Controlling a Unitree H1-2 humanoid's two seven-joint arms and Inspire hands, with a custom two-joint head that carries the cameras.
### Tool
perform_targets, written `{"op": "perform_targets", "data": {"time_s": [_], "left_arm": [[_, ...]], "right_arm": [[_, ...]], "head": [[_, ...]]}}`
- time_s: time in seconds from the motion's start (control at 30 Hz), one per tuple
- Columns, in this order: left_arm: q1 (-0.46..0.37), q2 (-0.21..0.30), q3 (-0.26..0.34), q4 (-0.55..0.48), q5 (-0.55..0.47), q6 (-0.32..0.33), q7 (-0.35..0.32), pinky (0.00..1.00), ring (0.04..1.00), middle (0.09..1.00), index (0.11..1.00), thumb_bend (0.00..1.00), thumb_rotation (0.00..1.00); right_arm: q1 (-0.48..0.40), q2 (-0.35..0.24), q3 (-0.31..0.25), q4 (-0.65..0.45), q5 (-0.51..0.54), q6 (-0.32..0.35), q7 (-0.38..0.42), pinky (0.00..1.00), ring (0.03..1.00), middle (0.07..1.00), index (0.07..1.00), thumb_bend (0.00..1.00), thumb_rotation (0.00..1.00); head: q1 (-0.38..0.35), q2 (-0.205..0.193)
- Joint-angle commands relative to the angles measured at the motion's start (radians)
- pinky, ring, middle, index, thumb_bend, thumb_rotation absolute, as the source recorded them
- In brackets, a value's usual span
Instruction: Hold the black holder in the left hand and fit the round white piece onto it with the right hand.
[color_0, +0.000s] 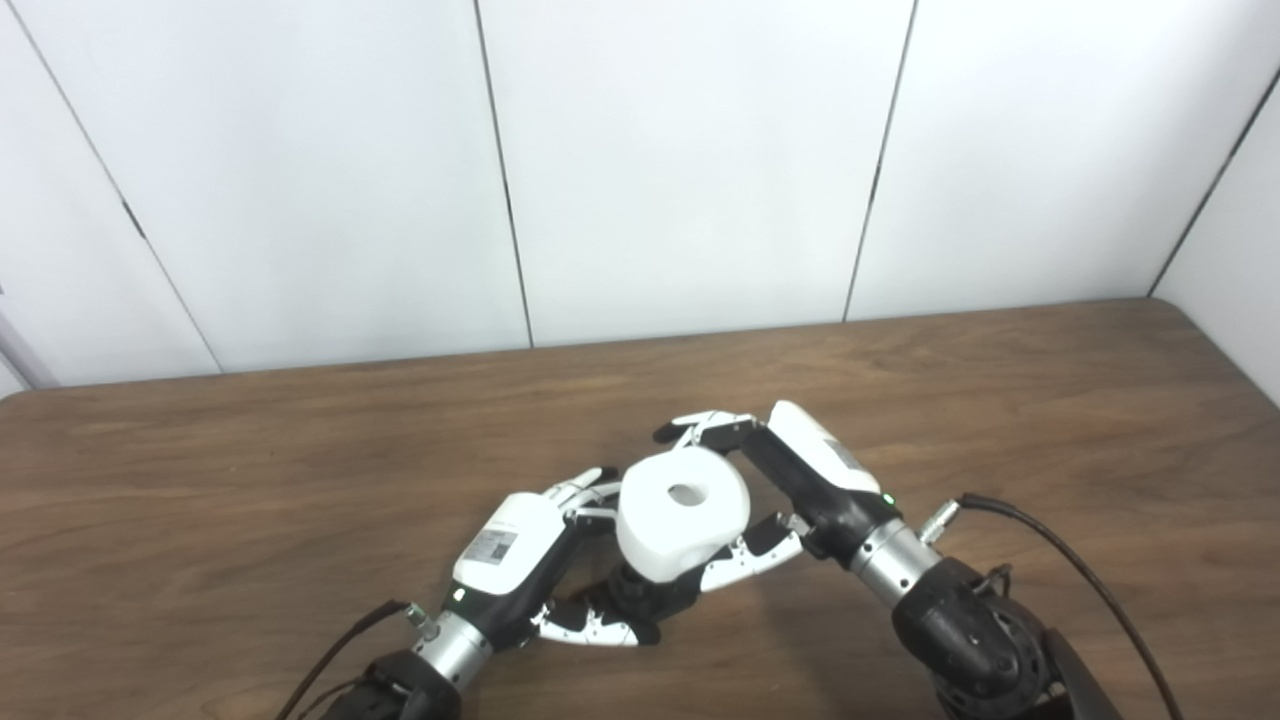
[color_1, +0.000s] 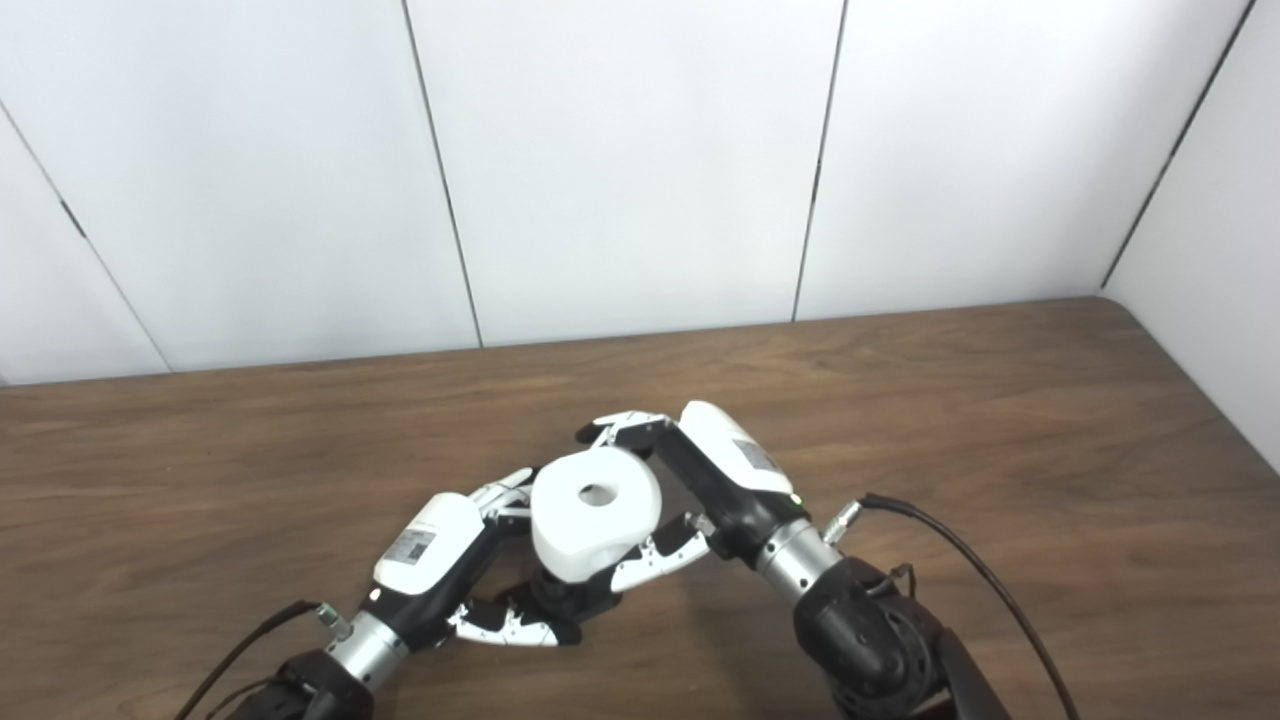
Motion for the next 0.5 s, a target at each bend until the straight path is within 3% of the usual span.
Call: {"op": "perform_targets", "data": {"time_s": [0.0,0.47], "left_arm": [[0.080,0.004,-0.054,0.102,0.065,0.047,-0.068,0.87,0.933,0.857,0.480,0.52,0.06],[0.087,-0.004,-0.057,0.094,0.079,0.043,-0.052,0.84,0.920,0.847,0.480,0.52,0.06]], "right_arm": [[-0.034,0.011,0.000,-0.003,-0.001,-0.037,-0.002,0.68,0.810,0.788,0.481,0.52,0.13],[-0.046,0.032,0.033,0.073,-0.021,-0.052,0.010,0.71,0.825,0.792,0.481,0.52,0.13]], "head": [[0.004,0.004],[0.016,0.015]]}}
